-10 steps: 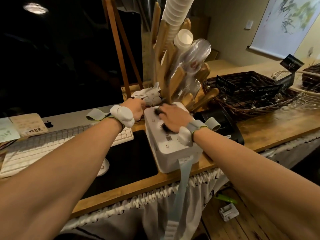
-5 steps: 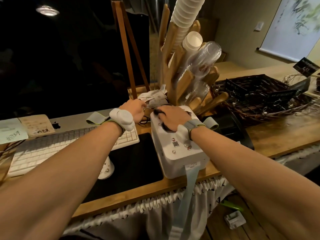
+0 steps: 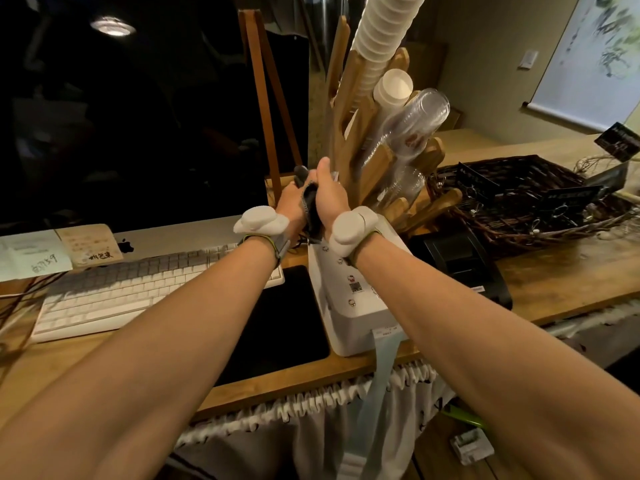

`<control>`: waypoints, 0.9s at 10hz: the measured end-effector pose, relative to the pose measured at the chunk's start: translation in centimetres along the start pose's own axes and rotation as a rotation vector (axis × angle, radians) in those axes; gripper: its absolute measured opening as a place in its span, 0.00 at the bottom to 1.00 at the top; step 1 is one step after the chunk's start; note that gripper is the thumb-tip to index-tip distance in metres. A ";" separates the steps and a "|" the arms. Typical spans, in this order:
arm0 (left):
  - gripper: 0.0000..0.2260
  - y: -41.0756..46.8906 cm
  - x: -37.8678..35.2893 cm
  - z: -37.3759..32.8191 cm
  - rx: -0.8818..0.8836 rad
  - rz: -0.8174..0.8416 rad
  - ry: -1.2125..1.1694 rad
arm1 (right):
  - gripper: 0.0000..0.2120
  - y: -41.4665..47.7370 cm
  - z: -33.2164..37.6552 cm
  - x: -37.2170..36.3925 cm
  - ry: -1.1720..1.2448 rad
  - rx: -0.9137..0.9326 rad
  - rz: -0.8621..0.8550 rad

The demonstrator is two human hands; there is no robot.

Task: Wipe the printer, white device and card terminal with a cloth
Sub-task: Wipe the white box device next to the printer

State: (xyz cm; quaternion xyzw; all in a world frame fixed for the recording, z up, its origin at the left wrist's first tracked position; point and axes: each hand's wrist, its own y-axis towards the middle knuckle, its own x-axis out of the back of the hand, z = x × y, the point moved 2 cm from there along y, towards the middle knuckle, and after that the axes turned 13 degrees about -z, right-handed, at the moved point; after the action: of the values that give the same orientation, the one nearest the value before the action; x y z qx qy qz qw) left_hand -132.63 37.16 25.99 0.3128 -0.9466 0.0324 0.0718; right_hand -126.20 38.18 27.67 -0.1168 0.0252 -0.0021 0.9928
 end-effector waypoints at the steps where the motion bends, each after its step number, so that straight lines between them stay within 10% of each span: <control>1: 0.19 0.7 1.3 0.4 -0.110 -0.172 0.189 | 0.35 0.2 -0.3 0.5 -0.363 0.212 0.156; 3: 0.19 0.9 2.4 4.3 -0.012 -0.395 0.251 | 0.16 3.3 -3.5 4.1 -1.331 0.735 0.368; 6: 0.28 -2.2 -1.7 11.1 0.371 -0.062 -0.096 | 0.24 4.5 -6.4 5.5 -1.326 0.896 0.259; 9: 0.21 -3.0 -1.5 11.1 0.388 -0.113 -0.189 | 0.24 5.2 -7.3 4.7 -1.475 1.002 0.087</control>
State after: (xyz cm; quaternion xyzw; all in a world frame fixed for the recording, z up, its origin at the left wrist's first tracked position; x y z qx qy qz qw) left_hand -130.94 34.48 14.80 0.3749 -0.9061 0.1801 -0.0770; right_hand -121.84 41.54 19.15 0.3603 -0.6193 0.1003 0.6903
